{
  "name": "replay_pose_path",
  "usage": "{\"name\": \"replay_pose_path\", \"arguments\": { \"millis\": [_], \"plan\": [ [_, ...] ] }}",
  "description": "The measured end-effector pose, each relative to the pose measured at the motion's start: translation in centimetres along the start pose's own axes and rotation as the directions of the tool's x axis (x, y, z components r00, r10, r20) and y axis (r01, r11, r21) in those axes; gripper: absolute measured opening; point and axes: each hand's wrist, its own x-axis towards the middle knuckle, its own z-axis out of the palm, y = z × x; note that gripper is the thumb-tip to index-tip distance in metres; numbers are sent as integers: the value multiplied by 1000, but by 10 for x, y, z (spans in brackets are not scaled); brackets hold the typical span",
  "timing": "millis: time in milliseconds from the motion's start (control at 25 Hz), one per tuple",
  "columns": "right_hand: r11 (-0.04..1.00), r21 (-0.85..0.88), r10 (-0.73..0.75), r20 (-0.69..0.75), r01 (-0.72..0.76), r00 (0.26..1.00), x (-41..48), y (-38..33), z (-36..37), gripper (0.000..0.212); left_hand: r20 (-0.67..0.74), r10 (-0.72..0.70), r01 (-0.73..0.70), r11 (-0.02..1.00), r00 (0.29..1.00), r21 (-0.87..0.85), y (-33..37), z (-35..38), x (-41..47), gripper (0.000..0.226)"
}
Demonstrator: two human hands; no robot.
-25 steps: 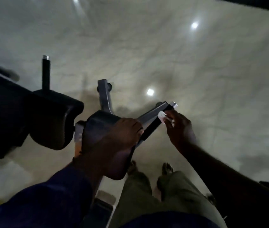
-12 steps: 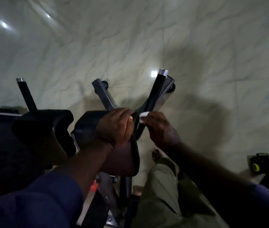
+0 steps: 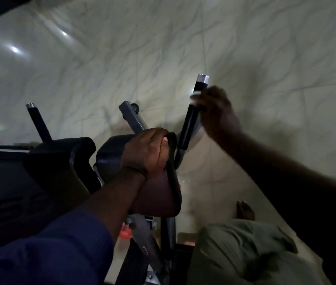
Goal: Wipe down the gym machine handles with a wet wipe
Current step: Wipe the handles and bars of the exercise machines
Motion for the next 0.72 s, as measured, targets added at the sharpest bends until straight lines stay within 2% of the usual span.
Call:
{"name": "replay_pose_path", "arguments": {
  "millis": [120,200,280,360,440,520,560,640,720],
  "plan": [
    [984,68,-176,160,167,971,-96,-26,23,28,-32,26,-25,999,999,26,2,1,-1,47],
    [981,66,-193,226,183,955,-111,-26,26,31,-19,31,-30,999,999,38,3,2,0,48],
    [969,24,-247,199,248,948,-72,-14,17,29,-9,24,-24,999,1000,31,2,2,-1,48],
    [961,-33,-274,60,276,960,-17,-3,2,26,-3,0,0,1000,1000,19,0,2,-1,46],
    [984,-101,-153,-74,145,986,38,6,-15,18,18,-17,17,1000,1000,3,-2,3,1,46],
    [993,-115,10,-102,-22,995,66,6,-24,21,20,-18,18,1000,1000,-9,-1,2,1,48],
    [995,-80,50,-129,-61,990,66,4,-23,21,9,-16,16,1000,1000,-15,0,0,1,48],
    [996,16,90,-191,-88,978,42,-1,-17,18,5,-8,8,1000,1000,-17,1,-3,0,46],
    [998,55,4,-106,2,994,-4,-6,-1,23,1,0,0,1000,1000,-13,0,-4,0,44]
  ]
}}
